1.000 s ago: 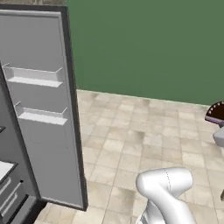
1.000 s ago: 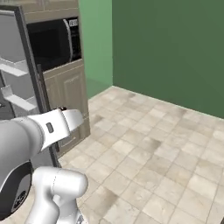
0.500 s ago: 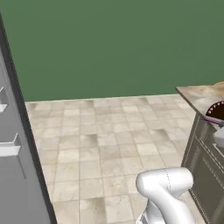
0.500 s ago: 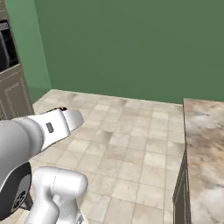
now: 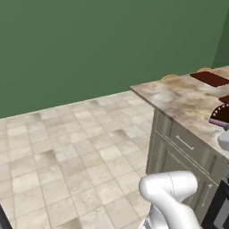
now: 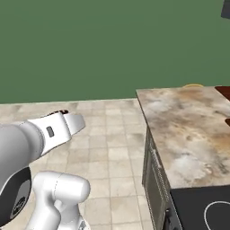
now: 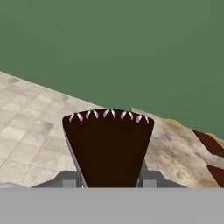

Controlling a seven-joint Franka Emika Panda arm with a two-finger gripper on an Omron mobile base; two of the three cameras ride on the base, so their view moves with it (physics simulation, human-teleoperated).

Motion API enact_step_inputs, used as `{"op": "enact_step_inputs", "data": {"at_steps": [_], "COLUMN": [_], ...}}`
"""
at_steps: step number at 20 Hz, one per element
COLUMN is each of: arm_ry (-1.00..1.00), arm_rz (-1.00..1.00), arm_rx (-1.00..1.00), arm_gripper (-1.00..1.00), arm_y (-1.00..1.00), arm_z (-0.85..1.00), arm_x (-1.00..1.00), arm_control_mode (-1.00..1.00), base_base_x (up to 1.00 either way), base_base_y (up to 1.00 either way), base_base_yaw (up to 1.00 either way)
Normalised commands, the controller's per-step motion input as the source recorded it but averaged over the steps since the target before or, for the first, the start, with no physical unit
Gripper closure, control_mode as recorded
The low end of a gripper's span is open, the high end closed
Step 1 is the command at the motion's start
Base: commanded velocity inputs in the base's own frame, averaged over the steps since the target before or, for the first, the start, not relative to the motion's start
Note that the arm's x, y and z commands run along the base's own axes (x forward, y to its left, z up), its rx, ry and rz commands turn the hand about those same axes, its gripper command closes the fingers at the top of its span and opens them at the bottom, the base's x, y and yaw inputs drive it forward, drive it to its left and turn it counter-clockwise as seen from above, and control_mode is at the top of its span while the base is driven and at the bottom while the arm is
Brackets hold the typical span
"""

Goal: Take the cakes from the fridge and place them on the empty tray on the dining counter.

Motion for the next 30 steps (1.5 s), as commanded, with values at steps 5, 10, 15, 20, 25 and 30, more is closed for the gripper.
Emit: {"op": "enact_step_inputs", "data": {"at_steps": [5, 10, 15, 20, 25, 30], "arm_ry": [0.00, 0.00, 0.00, 0.00, 0.00, 0.00], "arm_rz": [0.00, 0.00, 0.00, 0.00, 0.00, 0.00], "arm_rx": [0.00, 0.00, 0.00, 0.00, 0.00, 0.00], "arm_gripper": [1.00, 1.00, 1.00, 1.00, 1.00, 1.00], "arm_y": [0.00, 0.00, 0.00, 0.00, 0.00, 0.00], "arm_z": [0.00, 0.00, 0.00, 0.00, 0.00, 0.00], "arm_x": [0.00, 0.00, 0.00, 0.00, 0.00, 0.00], "arm_control_mode": [1.00, 1.00, 1.00, 1.00, 1.00, 1.00], "base_base_x": [0.02, 0.74, 1.00, 1.00, 1.00, 1.00], "base_base_y": [0.45, 0.94, 1.00, 0.73, 0.27, 0.20], "base_base_yaw": [-0.48, -0.28, -0.09, 0.01, 0.15, 0.28]}}
